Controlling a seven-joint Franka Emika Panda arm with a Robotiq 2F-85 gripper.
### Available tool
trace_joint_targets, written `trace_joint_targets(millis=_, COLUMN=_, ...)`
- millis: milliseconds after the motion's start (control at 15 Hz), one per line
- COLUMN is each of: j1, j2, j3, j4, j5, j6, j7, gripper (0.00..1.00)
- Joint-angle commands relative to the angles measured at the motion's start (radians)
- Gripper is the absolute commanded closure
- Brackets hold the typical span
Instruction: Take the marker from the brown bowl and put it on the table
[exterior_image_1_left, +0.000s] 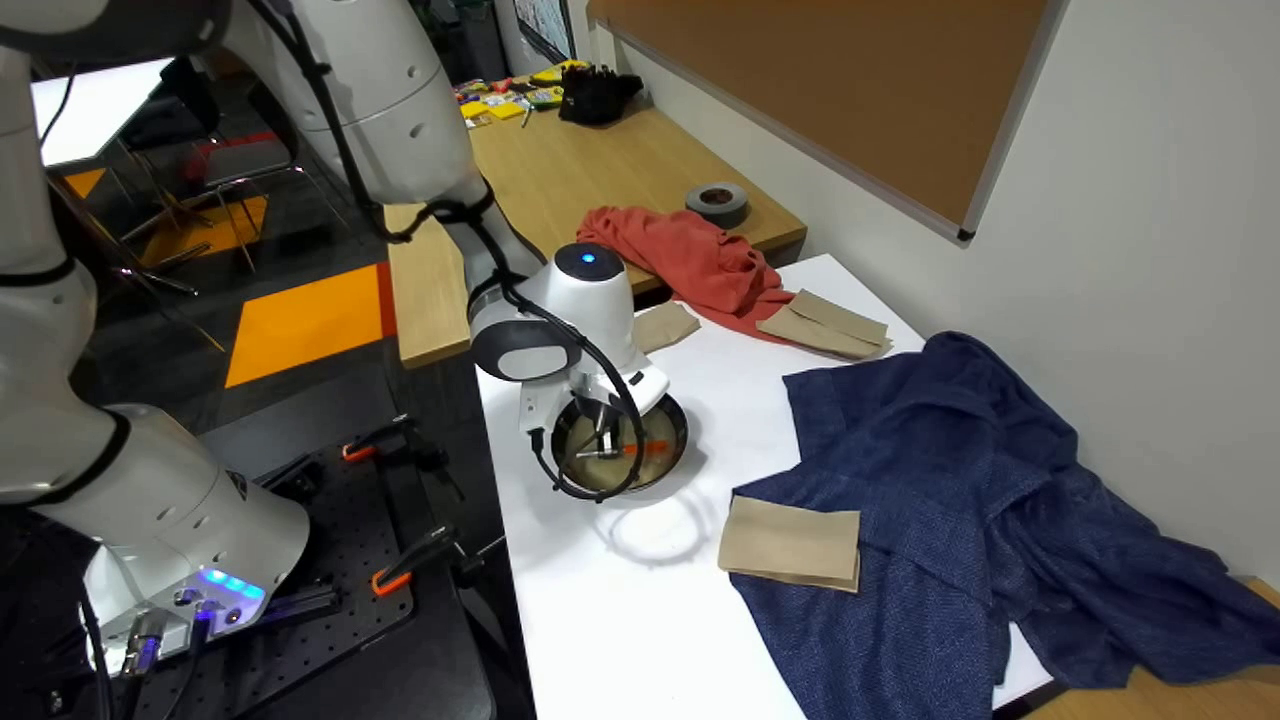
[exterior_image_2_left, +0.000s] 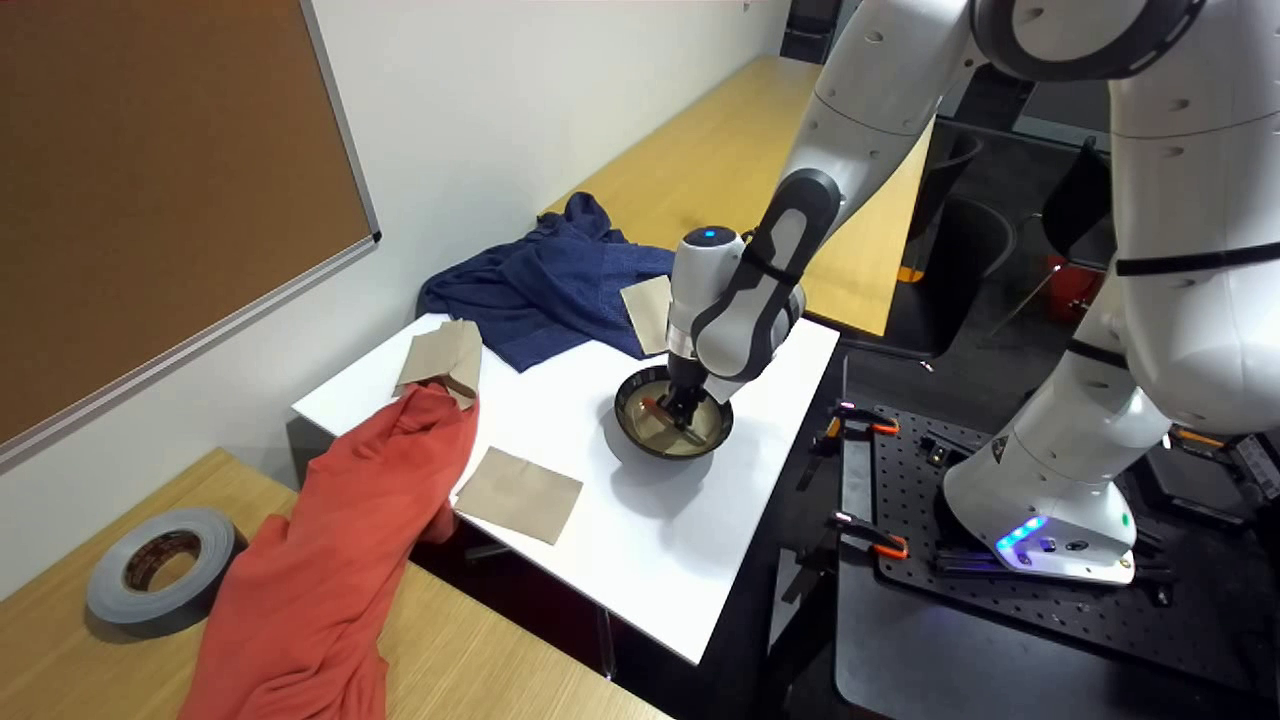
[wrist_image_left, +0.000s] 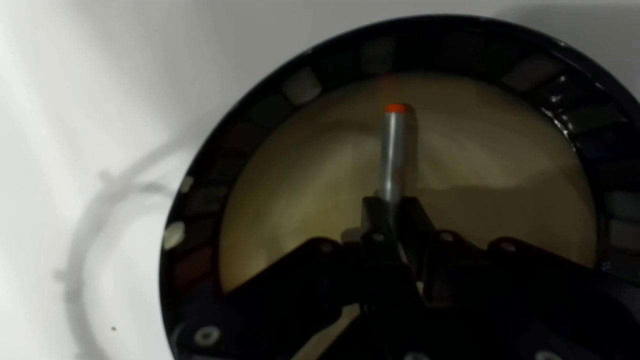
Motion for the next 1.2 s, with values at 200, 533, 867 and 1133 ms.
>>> trace_joint_targets(millis=200, j1=0.049, j2=-0.086, j3=-0.023, j4=-0.062, j5=0.012, j6=0.016, j7=0.008, gripper=0.97)
trace_joint_targets(millis=533, j1=0.089, j2=-0.254, j3=-0.043, j4=-0.16, j5=0.004, j6=0.021, j7=0.012, gripper=0.97)
trace_joint_targets(millis=867, j1=0.169, j2=-0.433, j3=-0.053, j4=-0.248, j5=-0.055, j6=-0.005, j7=0.027, gripper=0.97)
trace_joint_targets(millis=1133, j1=0.241, j2=-0.486, j3=-0.023, j4=-0.277, j5=-0.136, j6=-0.024, j7=0.052, gripper=0.97)
